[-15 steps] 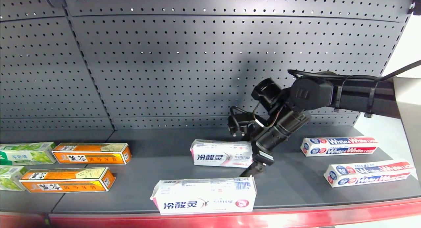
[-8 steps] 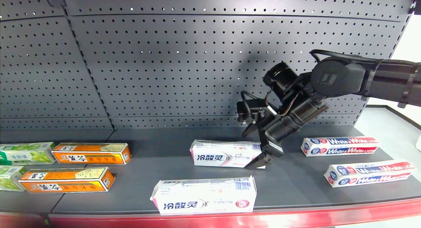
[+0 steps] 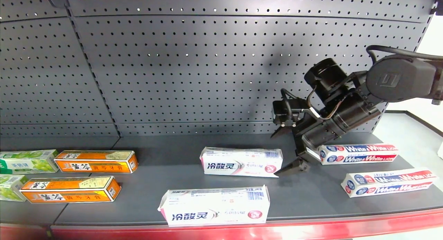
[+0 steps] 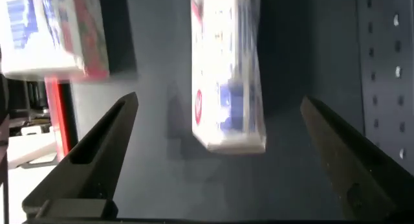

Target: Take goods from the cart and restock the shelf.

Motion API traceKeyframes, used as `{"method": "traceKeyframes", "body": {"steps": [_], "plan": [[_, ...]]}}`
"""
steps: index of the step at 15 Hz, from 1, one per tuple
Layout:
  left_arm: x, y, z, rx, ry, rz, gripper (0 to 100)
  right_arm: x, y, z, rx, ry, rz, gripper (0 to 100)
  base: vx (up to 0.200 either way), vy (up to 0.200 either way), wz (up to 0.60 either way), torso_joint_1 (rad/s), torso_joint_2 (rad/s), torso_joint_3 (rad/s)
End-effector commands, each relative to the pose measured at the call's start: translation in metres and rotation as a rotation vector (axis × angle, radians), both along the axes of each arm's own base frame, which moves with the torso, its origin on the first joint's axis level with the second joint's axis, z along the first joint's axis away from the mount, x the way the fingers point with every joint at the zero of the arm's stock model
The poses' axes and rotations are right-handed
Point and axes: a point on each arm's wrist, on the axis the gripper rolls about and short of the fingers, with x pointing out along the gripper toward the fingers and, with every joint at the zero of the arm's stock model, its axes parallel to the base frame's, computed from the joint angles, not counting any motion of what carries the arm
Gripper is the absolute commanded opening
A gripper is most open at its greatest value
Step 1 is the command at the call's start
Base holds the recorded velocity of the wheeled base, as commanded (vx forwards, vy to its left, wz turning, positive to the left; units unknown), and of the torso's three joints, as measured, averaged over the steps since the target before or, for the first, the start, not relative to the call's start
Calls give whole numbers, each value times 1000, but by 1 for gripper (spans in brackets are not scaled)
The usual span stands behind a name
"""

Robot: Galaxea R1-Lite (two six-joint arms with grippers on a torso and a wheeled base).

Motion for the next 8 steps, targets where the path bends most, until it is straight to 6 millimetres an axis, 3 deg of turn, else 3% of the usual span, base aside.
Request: {"method": "traceKeyframes", "body": {"steps": [1, 4, 8], "plan": [[0, 0, 0, 0, 0, 0, 100, -10, -16, 8, 8, -20, -29, 100, 0, 0, 0, 0, 0, 0], [0, 0, 0, 0, 0, 0, 100, -3, -38, -2, 32, -70, -99, 100, 0, 0, 0, 0, 0, 0], [0, 0, 0, 0, 0, 2, 100, 7, -40, -8, 39, -92, -124, 100, 0, 0, 0, 0, 0, 0]]}}
